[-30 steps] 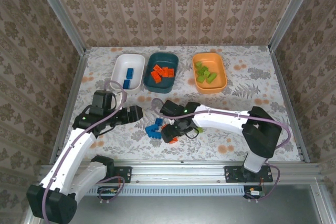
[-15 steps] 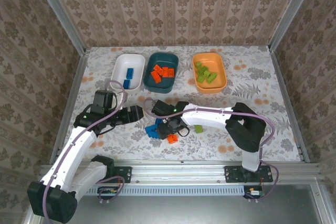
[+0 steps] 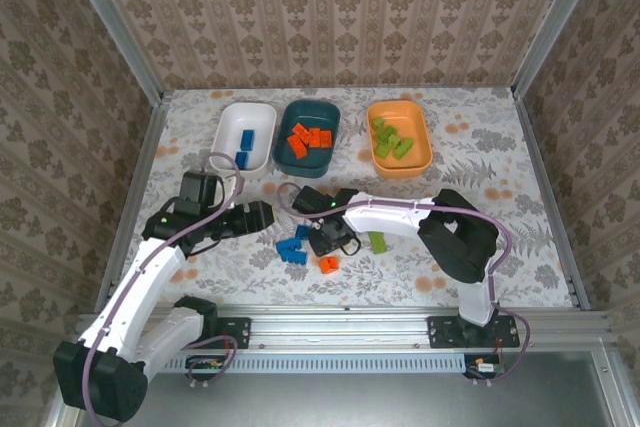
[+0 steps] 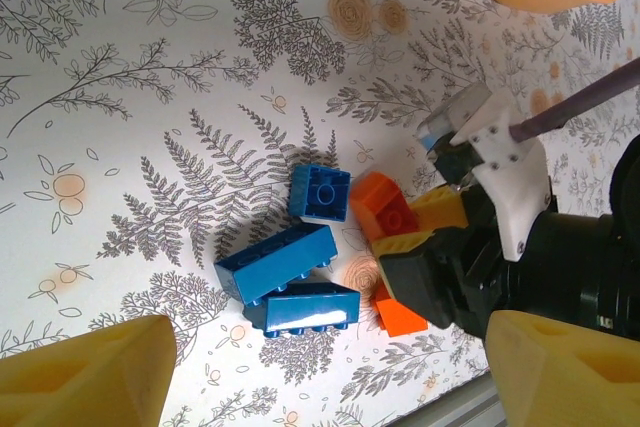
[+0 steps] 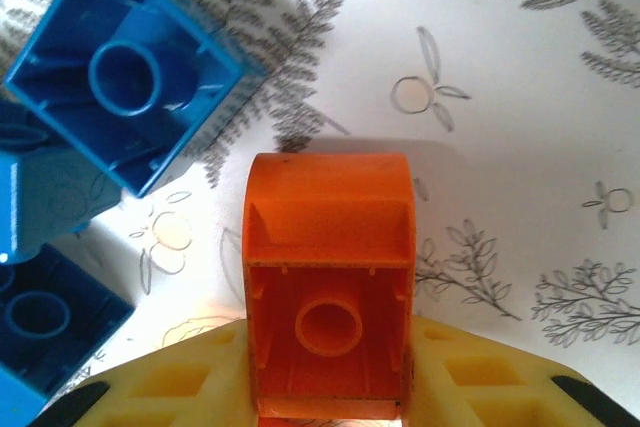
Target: Sort the legos into containers by color
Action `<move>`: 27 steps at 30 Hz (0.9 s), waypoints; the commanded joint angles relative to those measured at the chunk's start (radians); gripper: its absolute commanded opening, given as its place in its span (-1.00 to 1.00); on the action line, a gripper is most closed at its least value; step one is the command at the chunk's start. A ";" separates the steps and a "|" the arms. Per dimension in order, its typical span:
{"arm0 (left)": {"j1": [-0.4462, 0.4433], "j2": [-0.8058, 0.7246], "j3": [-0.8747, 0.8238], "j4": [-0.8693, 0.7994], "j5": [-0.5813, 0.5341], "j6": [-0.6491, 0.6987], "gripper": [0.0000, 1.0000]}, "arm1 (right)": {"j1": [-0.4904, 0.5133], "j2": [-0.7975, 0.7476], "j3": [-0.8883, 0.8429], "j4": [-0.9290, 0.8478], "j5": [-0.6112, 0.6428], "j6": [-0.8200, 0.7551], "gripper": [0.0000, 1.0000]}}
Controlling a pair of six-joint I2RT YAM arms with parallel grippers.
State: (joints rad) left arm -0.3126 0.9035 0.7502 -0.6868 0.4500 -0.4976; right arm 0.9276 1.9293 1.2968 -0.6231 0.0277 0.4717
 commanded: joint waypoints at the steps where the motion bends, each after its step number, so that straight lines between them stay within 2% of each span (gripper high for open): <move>1: 0.008 0.006 -0.004 0.014 0.019 0.021 0.65 | -0.032 -0.024 0.012 0.002 0.026 0.004 -0.25; 6: 0.011 0.015 0.001 0.018 0.021 0.029 0.65 | -0.132 -0.126 0.013 -0.001 -0.038 -0.011 -0.26; 10: 0.013 0.023 -0.003 0.041 0.037 0.028 0.65 | -0.261 -0.221 0.025 0.074 -0.232 0.010 -0.29; 14: 0.015 0.025 -0.003 0.067 0.059 0.021 0.65 | -0.376 -0.220 0.108 0.154 -0.423 0.075 -0.30; 18: 0.017 0.017 -0.007 0.074 0.069 0.023 0.65 | -0.444 -0.136 0.260 0.209 -0.511 0.154 -0.31; 27: 0.031 0.005 -0.002 0.024 0.074 0.051 0.66 | -0.470 0.243 0.751 0.130 -0.472 0.200 -0.32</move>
State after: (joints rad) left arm -0.2924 0.9276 0.7502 -0.6361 0.5030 -0.4866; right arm 0.4614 2.0857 1.9488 -0.4496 -0.4294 0.6361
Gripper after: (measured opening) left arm 0.827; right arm 0.347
